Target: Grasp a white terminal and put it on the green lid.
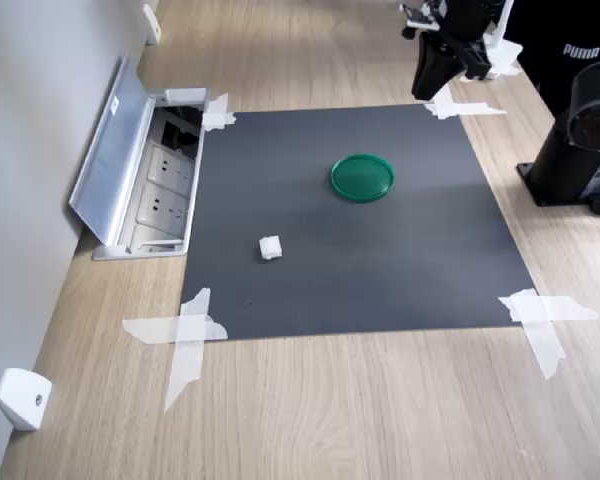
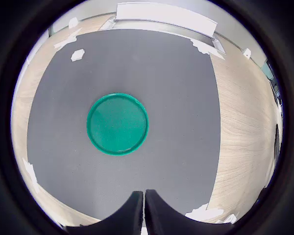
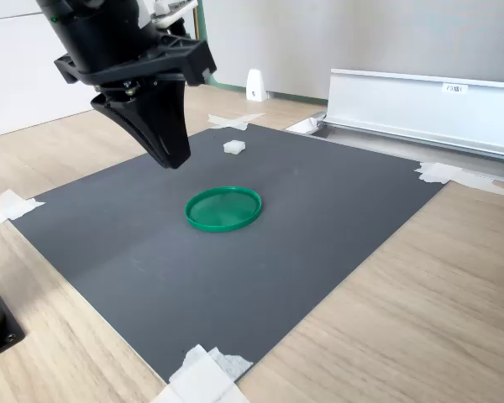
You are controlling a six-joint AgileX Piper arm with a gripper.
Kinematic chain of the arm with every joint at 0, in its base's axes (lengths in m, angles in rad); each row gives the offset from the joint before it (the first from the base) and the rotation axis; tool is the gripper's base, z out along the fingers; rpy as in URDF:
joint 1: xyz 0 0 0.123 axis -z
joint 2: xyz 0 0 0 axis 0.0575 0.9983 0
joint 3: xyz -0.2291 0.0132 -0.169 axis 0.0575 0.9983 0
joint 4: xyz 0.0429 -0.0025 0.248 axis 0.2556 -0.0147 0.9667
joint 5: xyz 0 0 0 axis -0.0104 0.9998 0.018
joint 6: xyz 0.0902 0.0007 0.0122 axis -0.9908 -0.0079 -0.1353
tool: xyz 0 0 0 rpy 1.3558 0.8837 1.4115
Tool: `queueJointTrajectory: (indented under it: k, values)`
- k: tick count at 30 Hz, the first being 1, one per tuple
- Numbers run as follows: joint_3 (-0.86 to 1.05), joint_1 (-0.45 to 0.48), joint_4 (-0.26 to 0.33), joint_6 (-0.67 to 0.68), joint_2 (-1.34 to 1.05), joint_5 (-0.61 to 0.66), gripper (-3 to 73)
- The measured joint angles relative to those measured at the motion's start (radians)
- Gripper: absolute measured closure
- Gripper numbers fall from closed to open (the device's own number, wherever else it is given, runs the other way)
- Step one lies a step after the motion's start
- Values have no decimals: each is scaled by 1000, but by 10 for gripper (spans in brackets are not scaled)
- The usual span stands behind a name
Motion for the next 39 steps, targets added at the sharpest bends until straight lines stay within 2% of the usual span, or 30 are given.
queueJointTrajectory:
  k: [18,25,29,36,39]
  values:
    - [0,0,0,0,0,11,704]
    - [0,0,5,96,0,40,672]
    - [0,0,30,166,0,73,581]
    - [-24,0,39,188,0,100,276]
    - [-65,0,59,188,0,112,182]
